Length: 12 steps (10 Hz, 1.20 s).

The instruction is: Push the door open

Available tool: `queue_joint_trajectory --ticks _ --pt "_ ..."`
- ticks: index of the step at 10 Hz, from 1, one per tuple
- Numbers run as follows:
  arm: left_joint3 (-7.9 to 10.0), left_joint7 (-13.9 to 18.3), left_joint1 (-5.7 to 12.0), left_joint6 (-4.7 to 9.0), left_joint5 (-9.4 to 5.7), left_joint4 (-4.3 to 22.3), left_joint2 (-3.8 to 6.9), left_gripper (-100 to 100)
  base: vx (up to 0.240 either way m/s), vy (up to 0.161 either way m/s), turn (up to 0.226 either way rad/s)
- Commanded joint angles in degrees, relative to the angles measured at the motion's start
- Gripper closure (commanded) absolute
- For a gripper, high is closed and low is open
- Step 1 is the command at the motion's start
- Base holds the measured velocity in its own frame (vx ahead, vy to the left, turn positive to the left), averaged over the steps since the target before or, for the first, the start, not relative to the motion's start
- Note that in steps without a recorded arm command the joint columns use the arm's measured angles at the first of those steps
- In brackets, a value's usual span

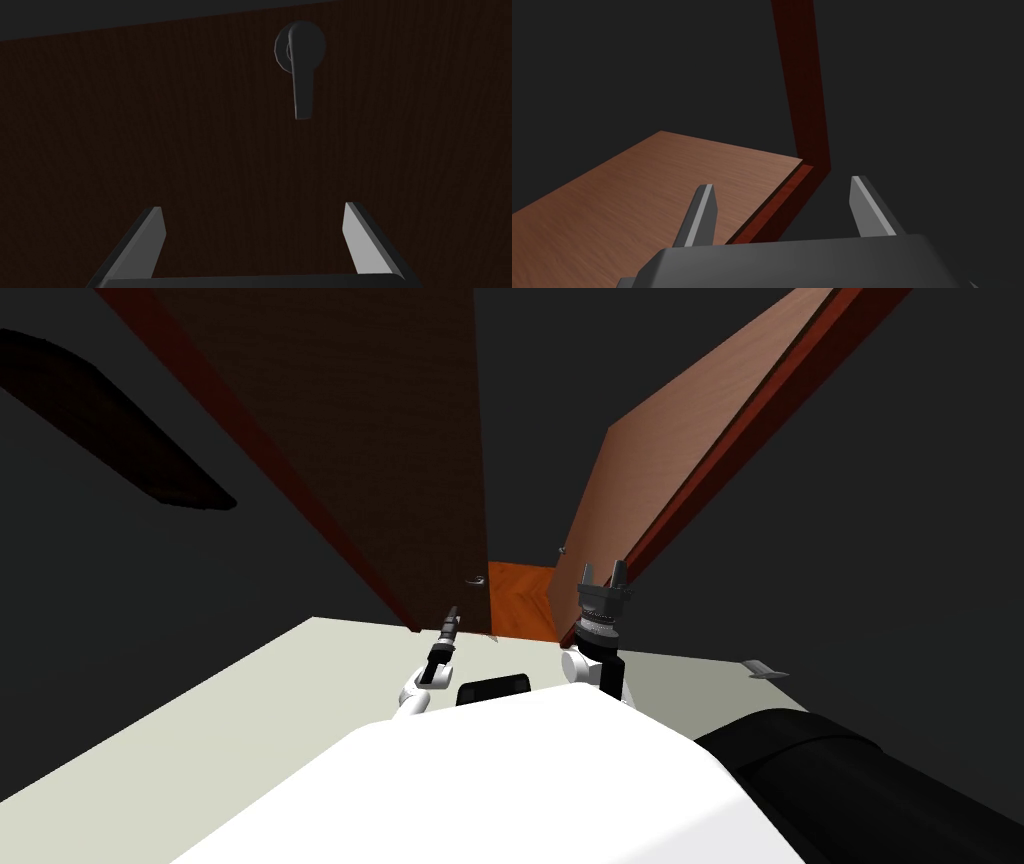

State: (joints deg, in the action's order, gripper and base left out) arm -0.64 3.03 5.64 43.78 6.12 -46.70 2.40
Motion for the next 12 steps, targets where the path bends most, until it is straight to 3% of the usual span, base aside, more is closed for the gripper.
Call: queue_joint_trajectory --ticks 1,4,7,9,10,11,12 --pt "0.12 0.0 0.81 0.53 -0.05 1.7 -0.13 -100 0.05 0.024 -0.018" --pt "-0.08 0.6 2.87 1.3 0.11 6.8 -1.28 -100 0.111 0.05 -0.068" --pt "-0.18 0.9 3.88 1.68 0.2 9.3 -1.97 -100 0.099 0.053 -0.037" --pt "-0.3 1.3 5.13 2.15 0.3 12.5 -2.97 -100 0.111 0.059 -0.063" --pt "-0.21 1.0 4.89 2.27 0.24 11.9 -2.75 -100 0.058 0.026 -0.013" --pt "-0.08 1.0 4.92 2.37 0.16 12.1 -1.64 -100 0.13 -0.026 -0.031" --pt "0.0 0.9 4.92 2.42 0.1 12.2 -1.24 -100 0.18 -0.042 -0.027"
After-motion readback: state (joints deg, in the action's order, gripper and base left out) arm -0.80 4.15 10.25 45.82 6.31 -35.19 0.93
